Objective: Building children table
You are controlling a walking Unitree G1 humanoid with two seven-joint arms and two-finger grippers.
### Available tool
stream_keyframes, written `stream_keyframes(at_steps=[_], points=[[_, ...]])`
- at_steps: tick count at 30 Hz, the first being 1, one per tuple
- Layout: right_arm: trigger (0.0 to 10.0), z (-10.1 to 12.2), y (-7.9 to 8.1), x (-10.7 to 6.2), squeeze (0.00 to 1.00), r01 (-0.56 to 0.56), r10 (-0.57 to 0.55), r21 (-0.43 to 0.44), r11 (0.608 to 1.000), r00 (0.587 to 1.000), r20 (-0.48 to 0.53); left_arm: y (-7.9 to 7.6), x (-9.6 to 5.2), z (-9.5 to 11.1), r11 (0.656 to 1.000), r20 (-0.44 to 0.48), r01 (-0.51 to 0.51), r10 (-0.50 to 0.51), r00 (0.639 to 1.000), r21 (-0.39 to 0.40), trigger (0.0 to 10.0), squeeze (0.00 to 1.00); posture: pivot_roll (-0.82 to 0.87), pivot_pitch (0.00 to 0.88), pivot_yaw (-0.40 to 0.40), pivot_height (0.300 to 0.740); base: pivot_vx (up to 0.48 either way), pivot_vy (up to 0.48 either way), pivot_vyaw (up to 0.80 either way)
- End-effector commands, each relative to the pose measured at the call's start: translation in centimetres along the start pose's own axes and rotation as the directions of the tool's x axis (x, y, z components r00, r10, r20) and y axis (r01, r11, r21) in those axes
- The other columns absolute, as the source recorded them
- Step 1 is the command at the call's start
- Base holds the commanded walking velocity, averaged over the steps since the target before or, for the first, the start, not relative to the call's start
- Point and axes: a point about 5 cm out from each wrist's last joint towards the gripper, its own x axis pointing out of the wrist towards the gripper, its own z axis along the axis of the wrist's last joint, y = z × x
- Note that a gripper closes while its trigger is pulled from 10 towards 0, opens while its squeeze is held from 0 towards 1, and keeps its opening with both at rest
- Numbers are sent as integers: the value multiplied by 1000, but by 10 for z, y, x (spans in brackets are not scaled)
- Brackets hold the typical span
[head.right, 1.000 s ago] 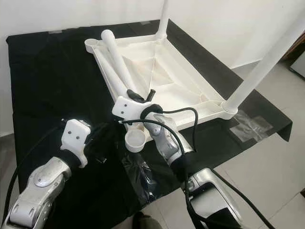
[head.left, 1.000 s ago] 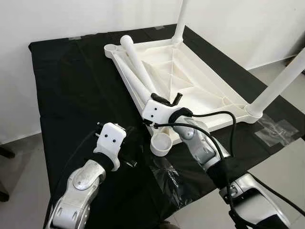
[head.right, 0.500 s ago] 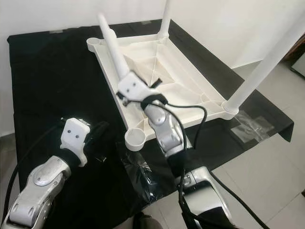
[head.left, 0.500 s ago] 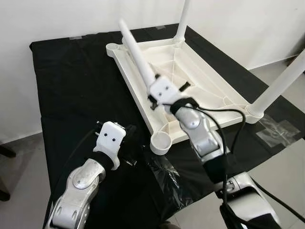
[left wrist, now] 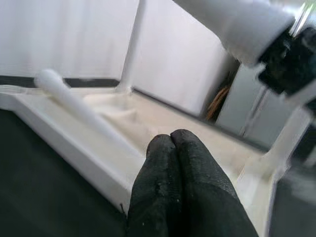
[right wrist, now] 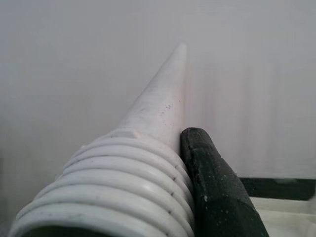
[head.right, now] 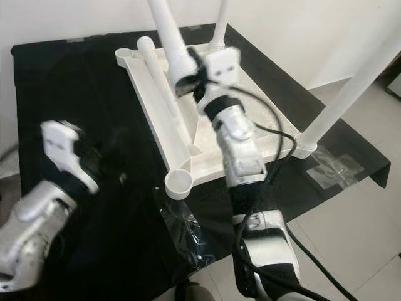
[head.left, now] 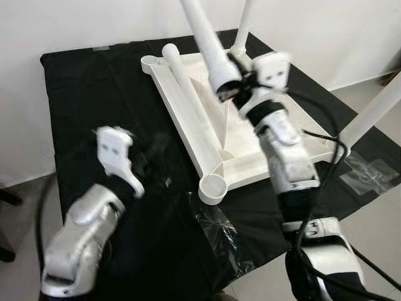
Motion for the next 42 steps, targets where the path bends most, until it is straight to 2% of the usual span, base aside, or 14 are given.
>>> stream_keyframes(at_steps=[1,3,5,7,8,9,13,15,18,30,35,36,41,42], points=[[10000,12,-4,-5,0,-47,38,115,992,996,77,-3,1,8,993,46,54,-50,998,-104,10000,0,78,193,-89,740,0,0,0],[10000,20,-8,-10,0,-112,88,198,974,988,128,-3,4,19,979,104,108,-91,990,-172,10000,0,77,192,-88,740,0,0,0],[10000,31,-11,-29,0,-313,256,324,893,944,208,-4,9,40,924,229,230,-163,960,-305,10000,0,73,190,-85,740,0,0,0],[10000,35,-12,-41,0,-408,342,344,846,909,236,-4,11,50,887,287,290,-191,939,-359,10000,0,73,190,-85,740,0,0,0],[10000,36,-13,-52,0,-475,415,344,810,879,236,-6,10,60,839,358,371,-231,905,-397,10000,1000,68,185,-80,740,0,0,0],[10000,37,-14,-60,0,-521,465,350,778,853,237,-8,8,68,796,408,437,-265,874,-419,10000,1000,65,185,-80,740,0,0,0],[10000,33,-13,-76,0,-590,556,367,719,805,205,-6,6,83,727,498,513,-269,824,-456,10000,1000,65,186,-77,740,0,0,0],[10000,33,-13,-76,0,-590,556,367,719,805,205,-6,6,83,727,498,513,-269,824,-456,10000,1000,65,186,-77,740,0,0,0],[10000,25,1,-87,0,-656,649,411,633,740,180,-2,5,94,671,550,563,-268,791,-483,10000,1000,63,182,-77,740,0,0,0],[10000,30,12,-86,0,-722,718,440,534,662,215,6,6,100,656,518,529,-237,822,-538,10000,1000,63,181,-81,740,0,0,0],[10000,15,27,-92,0,-741,802,458,492,590,93,11,6,98,657,502,488,-187,844,-575,10000,1000,59,179,-84,740,0,0,0],[10000,11,29,-93,0,-734,801,465,494,592,84,13,7,99,644,518,493,-171,838,-585,10000,0,59,178,-86,740,0,0,0],[10000,-2,34,-96,0,-709,794,491,506,605,55,14,9,100,629,536,511,-172,827,-586,10000,0,57,176,-88,740,0,0,0],[10000,-4,36,-96,0,-706,791,494,507,609,58,14,9,101,629,540,512,-168,825,-586,4824,0,53,175,-92,740,0,0,0]])
